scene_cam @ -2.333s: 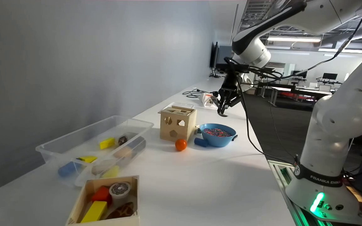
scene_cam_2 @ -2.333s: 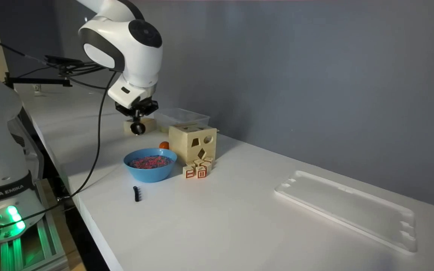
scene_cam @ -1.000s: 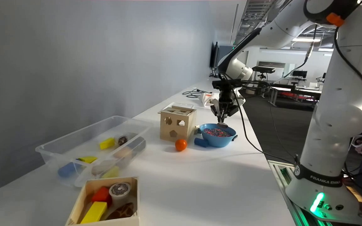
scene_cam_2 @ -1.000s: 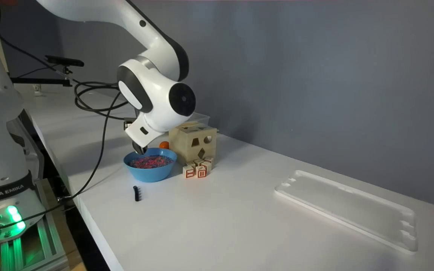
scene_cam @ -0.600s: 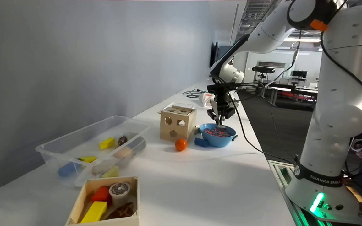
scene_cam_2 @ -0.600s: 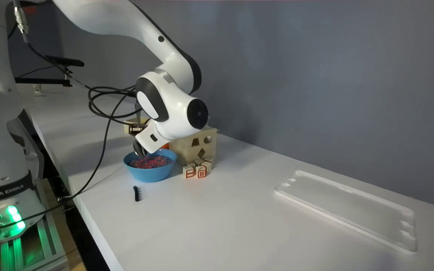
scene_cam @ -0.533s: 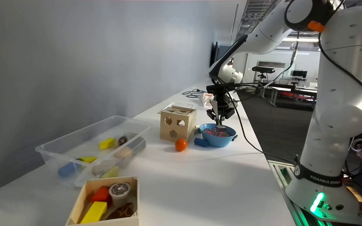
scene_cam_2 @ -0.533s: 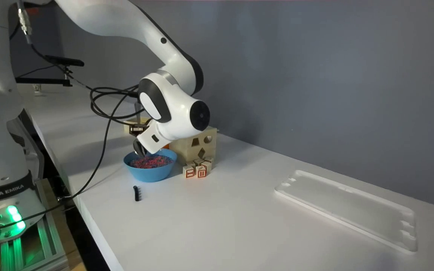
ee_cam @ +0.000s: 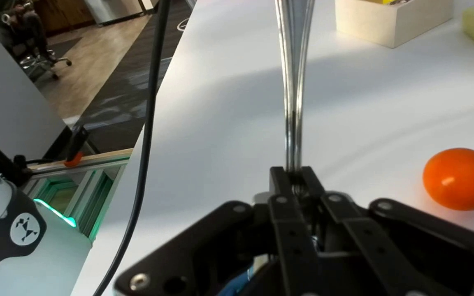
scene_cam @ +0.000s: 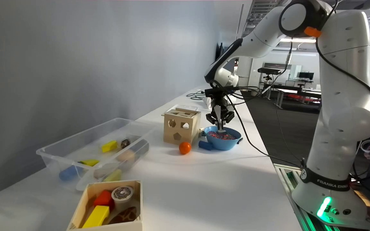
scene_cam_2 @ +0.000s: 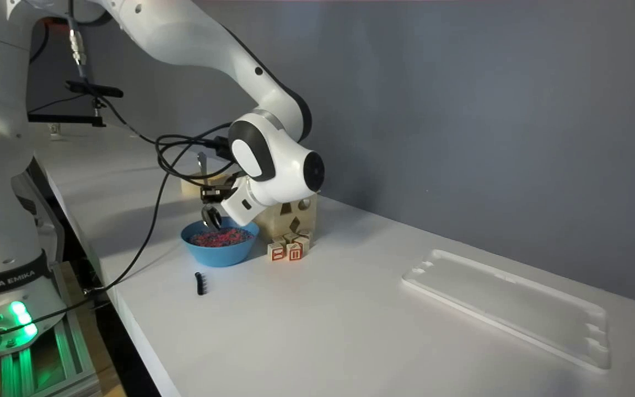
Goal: Pick up the spoon from the bucket and put it in the bowl
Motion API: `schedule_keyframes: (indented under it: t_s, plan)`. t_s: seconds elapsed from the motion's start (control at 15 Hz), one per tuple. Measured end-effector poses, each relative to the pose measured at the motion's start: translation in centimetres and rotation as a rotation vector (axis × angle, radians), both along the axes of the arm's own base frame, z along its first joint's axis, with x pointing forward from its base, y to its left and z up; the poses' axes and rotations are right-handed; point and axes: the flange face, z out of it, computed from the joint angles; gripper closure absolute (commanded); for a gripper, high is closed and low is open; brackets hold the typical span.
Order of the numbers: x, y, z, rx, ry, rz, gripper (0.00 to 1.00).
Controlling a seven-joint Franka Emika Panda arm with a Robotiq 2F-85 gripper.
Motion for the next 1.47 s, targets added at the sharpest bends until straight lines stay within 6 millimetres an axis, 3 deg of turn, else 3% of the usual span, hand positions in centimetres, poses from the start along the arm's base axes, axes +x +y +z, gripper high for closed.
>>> schedule_keyframes:
  t_s: [0.6,0.67,0.87,0.93,1.13,1.47]
  plan:
    - [0.3,-1.4,-0.5,-0.023,-0.009,0.015,0.97]
    - [0.2,-1.8,-0.9,-0.023,-0.001,0.008,0.89]
    - [0.1,-1.8,-1.3,-0.021,0.007,0.007,0.89]
    - [0.2,-1.7,-1.3,-0.021,0.007,0.009,0.97]
    - [0.2,-1.8,-1.5,-0.031,0.008,0.005,0.97]
    - [-0.1,-3.0,-3.5,-0.107,0.047,-0.053,0.97]
